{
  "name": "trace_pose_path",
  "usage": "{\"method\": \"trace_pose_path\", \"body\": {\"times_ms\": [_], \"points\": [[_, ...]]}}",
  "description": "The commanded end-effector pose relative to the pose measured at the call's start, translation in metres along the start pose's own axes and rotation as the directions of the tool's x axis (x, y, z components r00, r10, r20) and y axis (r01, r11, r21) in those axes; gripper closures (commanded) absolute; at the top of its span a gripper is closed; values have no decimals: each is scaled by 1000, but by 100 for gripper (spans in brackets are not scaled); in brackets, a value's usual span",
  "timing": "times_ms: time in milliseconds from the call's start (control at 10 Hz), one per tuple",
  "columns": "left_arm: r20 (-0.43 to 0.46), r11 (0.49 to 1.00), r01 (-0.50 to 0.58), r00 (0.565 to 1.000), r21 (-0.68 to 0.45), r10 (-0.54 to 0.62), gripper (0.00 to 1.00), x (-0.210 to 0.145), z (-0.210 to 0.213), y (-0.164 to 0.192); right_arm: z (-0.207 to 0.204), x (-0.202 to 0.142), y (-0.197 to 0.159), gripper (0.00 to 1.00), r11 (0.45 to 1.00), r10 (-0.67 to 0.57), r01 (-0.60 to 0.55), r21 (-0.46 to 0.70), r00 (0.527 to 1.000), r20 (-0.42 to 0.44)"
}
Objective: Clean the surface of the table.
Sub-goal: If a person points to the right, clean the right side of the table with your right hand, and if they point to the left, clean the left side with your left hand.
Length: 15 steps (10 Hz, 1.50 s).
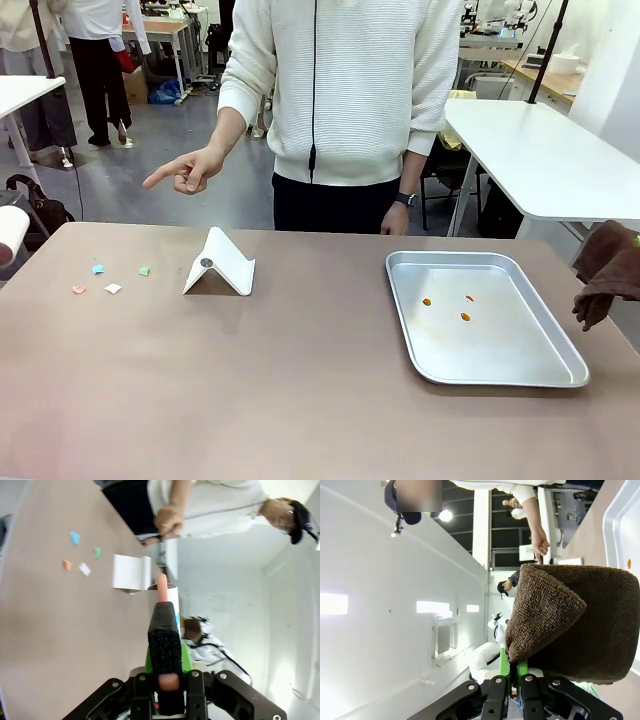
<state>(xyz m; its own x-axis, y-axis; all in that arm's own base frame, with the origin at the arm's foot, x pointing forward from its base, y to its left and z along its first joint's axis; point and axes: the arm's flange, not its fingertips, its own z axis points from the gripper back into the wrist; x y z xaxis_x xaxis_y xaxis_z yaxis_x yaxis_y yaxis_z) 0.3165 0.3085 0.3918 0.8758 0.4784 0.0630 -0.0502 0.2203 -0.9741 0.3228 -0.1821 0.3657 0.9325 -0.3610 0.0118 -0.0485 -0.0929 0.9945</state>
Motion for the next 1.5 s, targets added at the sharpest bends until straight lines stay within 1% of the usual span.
{"method": "trace_pose_path", "body": {"times_ms": [0, 200, 400, 500, 800, 1000, 1400], "points": [[4, 991, 40, 999, 124, -41, 78, -1, -24, -4, -1, -2, 6, 100, 1000, -5, 5, -9, 1000, -4], [22, 974, 56, 998, 218, -62, 78, 11, -38, 2, -1, -2, 6, 100, 1000, -5, 5, -9, 1000, -4], [96, 951, 29, 993, 309, -62, 78, 21, -47, 10, -1, -2, 6, 100, 1000, -5, 5, -9, 1000, -4], [114, 941, 10, 992, 339, -51, 78, 28, -51, 16, -1, -2, 6, 100, 1000, -5, 5, -9, 1000, -4], [113, 927, -14, 993, 375, -31, 78, 36, -64, 30, -1, -2, 6, 100, 1000, -5, 5, -9, 1000, -4], [152, 913, -31, 988, 406, -34, 78, 41, -72, 39, -1, -2, 6, 100, 1000, -5, 5, -9, 1000, -4], [145, 886, -30, 989, 463, -42, 78, 42, -90, 54, -1, -2, 6, 100, 1000, -5, 5, -9, 1000, -4]]}}
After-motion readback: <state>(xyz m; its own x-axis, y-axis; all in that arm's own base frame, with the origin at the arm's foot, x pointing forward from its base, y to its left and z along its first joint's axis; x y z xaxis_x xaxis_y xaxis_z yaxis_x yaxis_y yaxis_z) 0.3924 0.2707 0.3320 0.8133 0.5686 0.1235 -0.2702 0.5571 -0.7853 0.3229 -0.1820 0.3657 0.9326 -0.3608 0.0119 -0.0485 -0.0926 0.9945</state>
